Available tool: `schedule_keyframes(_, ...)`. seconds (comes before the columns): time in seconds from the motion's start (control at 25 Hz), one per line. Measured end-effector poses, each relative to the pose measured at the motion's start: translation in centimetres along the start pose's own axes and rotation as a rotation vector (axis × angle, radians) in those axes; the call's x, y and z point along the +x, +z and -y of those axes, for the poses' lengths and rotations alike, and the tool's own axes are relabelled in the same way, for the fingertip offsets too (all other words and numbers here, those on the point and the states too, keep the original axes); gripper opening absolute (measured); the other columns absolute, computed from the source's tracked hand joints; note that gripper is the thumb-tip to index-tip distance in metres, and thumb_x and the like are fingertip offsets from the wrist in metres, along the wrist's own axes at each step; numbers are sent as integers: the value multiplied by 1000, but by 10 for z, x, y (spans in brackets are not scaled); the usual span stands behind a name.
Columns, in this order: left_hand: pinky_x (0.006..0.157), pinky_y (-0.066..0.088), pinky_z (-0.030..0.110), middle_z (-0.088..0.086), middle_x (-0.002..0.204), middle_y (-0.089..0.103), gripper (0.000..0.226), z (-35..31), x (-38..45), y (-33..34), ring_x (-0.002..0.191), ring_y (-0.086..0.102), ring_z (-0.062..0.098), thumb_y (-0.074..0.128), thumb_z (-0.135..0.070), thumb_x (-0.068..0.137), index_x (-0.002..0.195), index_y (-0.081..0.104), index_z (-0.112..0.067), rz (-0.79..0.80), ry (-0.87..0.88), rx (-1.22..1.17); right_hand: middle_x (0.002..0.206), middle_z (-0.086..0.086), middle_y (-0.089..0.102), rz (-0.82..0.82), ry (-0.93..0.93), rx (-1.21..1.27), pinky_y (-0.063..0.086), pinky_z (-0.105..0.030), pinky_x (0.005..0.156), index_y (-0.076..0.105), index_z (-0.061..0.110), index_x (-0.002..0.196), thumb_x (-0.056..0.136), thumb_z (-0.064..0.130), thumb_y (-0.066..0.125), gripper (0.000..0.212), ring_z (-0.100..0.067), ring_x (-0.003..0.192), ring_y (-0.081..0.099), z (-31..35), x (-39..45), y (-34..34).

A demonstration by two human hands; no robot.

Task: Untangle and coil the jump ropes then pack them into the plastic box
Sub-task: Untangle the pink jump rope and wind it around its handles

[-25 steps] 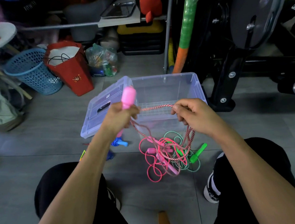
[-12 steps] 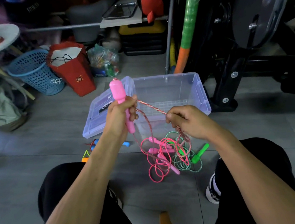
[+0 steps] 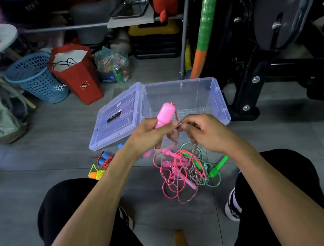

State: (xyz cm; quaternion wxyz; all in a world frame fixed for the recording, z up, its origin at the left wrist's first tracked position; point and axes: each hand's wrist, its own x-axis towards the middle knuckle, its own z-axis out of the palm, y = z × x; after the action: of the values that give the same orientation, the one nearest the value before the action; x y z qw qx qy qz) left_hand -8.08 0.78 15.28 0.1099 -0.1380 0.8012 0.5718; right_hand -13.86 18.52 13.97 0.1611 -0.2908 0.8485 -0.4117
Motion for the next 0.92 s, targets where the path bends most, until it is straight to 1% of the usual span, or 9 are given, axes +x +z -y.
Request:
schedule_keyframes(0.2,42,34,20,-5,52,53,18,9,20,-31,40,38,8,60,-8,91,73,59,-9,-445,23,-622,62,-4,54,-31,75,69,35,-30,50,67,19,82,99,21,50,24,-17,53,44,-2,-1,-7)
schedule_keyframes(0.28,44,36,21,-2,62,59,15,18,25,-43,43,42,9,61,-8,88,75,65,-11,-446,-24,-339,66,-15,54,-86,74,56,34,-25,50,68,17,85,100,23,49,25,-18,54,45,-3,-2,-13)
schedule_keyframes(0.36,44,37,19,1,69,59,9,22,22,-35,43,43,7,66,-17,88,83,72,-13,-318,-45,-51,68,-19,54,-87,51,47,35,-25,51,68,16,86,100,23,49,25,-18,56,45,-1,-2,-13)
schedule_keyframes(0.44,43,36,18,-1,60,50,16,16,14,-12,41,40,7,68,-29,89,88,71,-14,-159,-31,0,68,-18,58,-50,27,24,39,-32,56,67,14,84,99,23,50,25,-20,58,47,1,0,-7)
schedule_keyframes(0.56,40,34,17,-9,47,51,24,3,6,14,37,39,5,63,-21,93,71,62,-15,-29,31,-69,61,-4,55,-49,24,7,36,-28,54,63,14,79,99,21,50,25,-4,52,45,2,2,1)
schedule_keyframes(0.64,40,34,17,-6,51,55,24,1,9,12,38,40,6,64,-15,91,68,59,-12,-176,50,-259,60,3,54,-58,56,40,34,-20,50,64,19,79,99,21,50,25,-3,48,47,1,2,-1)
schedule_keyframes(0.76,42,35,18,-1,57,56,20,5,21,-23,41,42,8,63,-9,88,69,60,-12,-525,18,-443,64,-4,56,-107,84,59,37,-29,55,68,18,85,98,25,51,22,-13,58,48,-5,1,-11)
schedule_keyframes(0.84,43,35,18,0,61,60,15,15,26,-41,44,44,9,64,-9,85,71,65,-13,-534,-56,-248,64,-7,54,-137,70,45,37,-30,55,68,18,87,99,25,50,23,-16,60,48,-8,0,-16)
schedule_keyframes(0.92,46,34,22,1,58,54,17,23,25,-40,49,44,16,67,-17,84,67,66,-15,-395,-141,171,66,-15,55,-133,34,27,38,-33,55,68,18,88,99,24,49,23,-23,60,48,-7,0,-15)
